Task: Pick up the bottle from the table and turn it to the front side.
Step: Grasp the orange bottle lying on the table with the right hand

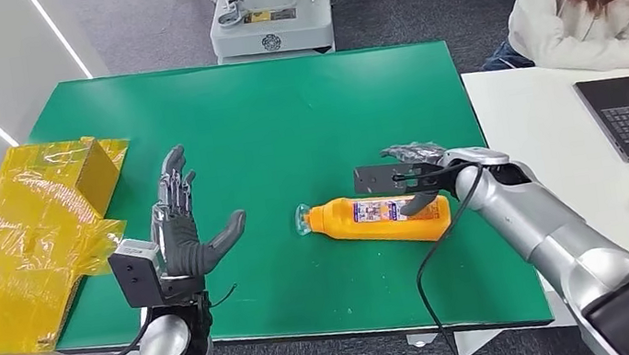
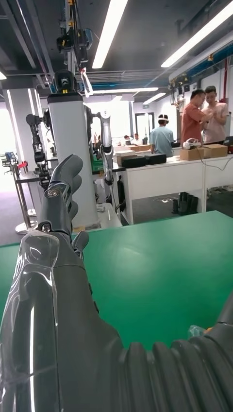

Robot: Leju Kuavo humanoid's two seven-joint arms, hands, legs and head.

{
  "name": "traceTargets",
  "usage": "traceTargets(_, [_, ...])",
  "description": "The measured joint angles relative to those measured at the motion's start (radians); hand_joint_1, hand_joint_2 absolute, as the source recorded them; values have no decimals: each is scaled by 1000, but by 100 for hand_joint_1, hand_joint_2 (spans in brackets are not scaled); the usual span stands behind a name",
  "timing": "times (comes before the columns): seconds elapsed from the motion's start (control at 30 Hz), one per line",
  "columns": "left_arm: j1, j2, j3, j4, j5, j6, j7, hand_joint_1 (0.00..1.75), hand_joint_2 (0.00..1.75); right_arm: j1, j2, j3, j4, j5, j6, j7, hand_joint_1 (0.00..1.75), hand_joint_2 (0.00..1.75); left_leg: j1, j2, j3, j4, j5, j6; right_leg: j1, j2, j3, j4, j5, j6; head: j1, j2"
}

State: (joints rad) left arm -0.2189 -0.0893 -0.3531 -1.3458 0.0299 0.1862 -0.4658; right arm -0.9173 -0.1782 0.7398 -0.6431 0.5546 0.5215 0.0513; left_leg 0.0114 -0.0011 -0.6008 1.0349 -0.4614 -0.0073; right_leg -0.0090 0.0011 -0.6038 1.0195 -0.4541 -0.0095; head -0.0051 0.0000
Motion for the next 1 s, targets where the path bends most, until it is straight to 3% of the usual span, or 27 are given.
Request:
traceTargets(0.57, [-12,17,-7,38,51,24,-5,0,175,-17,-47,187,50,-130,76,-2,0,175,0,0,0,0,0,0,0,0,0,0,0,0,0,0])
traceTargets(0.9, [-13,25,-15,40,52,13,-1,0,175,39,-51,225,48,-268,-72,-36,3,175,0,0,0,0,0,0,0,0,0,0,0,0,0,0])
traceTargets(0.93, [-15,26,-16,41,51,8,2,0,175,52,-52,228,46,-267,-89,-34,14,175,0,0,0,0,0,0,0,0,0,0,0,0,0,0])
traceTargets(1.0, [-20,26,-23,45,51,2,7,0,175,75,-56,235,41,-258,-127,-27,97,175,0,0,1,0,0,0,0,0,0,0,0,0,0,0])
